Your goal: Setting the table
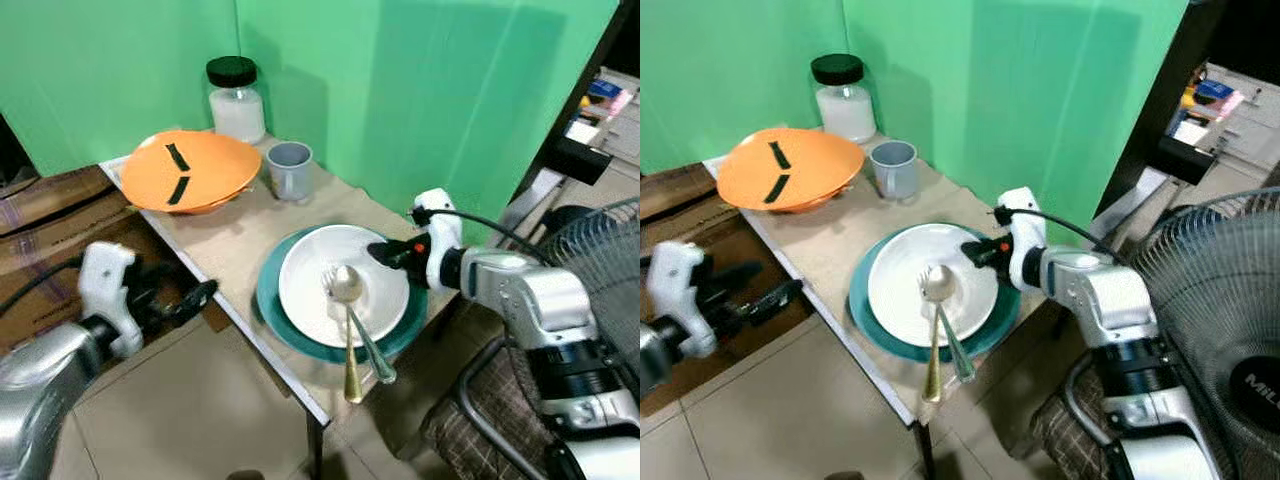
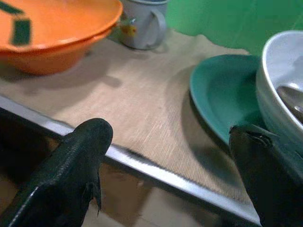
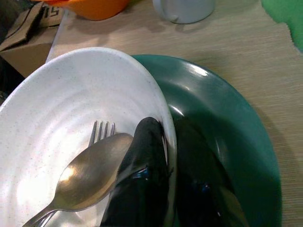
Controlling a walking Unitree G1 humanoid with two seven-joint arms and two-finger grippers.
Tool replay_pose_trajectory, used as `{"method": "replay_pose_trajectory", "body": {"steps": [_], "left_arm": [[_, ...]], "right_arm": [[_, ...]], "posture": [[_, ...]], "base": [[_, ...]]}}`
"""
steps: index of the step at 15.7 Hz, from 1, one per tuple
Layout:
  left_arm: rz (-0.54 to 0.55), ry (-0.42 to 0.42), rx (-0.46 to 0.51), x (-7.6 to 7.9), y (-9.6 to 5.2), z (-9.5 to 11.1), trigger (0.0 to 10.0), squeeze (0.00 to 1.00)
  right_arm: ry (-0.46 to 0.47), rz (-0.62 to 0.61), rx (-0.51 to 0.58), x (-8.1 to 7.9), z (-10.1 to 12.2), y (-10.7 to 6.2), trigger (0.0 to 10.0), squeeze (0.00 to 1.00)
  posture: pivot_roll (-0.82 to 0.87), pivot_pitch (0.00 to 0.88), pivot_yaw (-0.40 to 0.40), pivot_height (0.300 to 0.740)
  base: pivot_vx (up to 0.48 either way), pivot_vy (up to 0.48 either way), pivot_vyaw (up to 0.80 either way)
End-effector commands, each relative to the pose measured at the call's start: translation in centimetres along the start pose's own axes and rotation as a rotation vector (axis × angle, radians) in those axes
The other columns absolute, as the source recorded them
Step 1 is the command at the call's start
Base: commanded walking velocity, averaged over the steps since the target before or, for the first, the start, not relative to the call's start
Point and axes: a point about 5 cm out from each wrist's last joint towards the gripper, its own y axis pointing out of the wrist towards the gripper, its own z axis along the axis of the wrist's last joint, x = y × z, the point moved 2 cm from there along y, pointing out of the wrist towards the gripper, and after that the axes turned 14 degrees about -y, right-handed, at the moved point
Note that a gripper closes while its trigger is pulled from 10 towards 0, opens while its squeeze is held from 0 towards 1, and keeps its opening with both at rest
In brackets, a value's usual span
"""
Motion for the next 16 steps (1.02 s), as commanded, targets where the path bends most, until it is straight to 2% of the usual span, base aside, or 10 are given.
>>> {"method": "replay_pose_trajectory", "body": {"steps": [1,3,6,10,12,16], "left_arm": [[-0.048,-0.039,-0.028,0.1,0.5,-0.4,10.0,0.0],[-0.1,-0.048,-0.074,-0.3,1.8,-0.8,10.0,0.0],[-0.153,-0.11,-0.105,-0.5,3.1,-1.2,10.0,0.0],[-0.241,-0.125,-0.136,0.3,4.8,-1.2,10.0,0.0],[-0.307,-0.105,-0.187,1.1,5.9,-1.2,10.0,0.0],[-0.322,-0.122,-0.223,1.2,7.3,-1.1,10.0,0.0]], "right_arm": [[0.012,-0.028,-0.019,0.5,-0.4,-0.7,0.0,0.0],[0.026,-0.039,-0.016,0.9,-0.2,-1.1,0.0,0.0],[0.041,-0.071,-0.023,1.6,-0.2,-1.7,0.0,0.0],[0.081,-0.109,-0.028,2.9,-0.2,-2.7,0.0,0.0],[0.123,-0.136,-0.021,3.9,0.1,-3.4,0.0,0.0],[0.158,-0.157,-0.017,4.8,0.2,-4.1,0.0,0.0]], "posture": [[0.09,0.0,-0.004,0.74],[0.08,0.0,0.006,0.74],[0.07,0.0,0.013,0.74],[0.06,0.0,0.012,0.74],[0.05,0.0,0.013,0.74],[0.06,0.0,0.005,0.74]], "base": [[0.0,0.0,0.0],[0.0,0.0,0.0],[0.0,0.0,0.0],[0.0,0.0,0.0],[0.0,0.0,0.0],[0.0,0.0,0.0]]}}
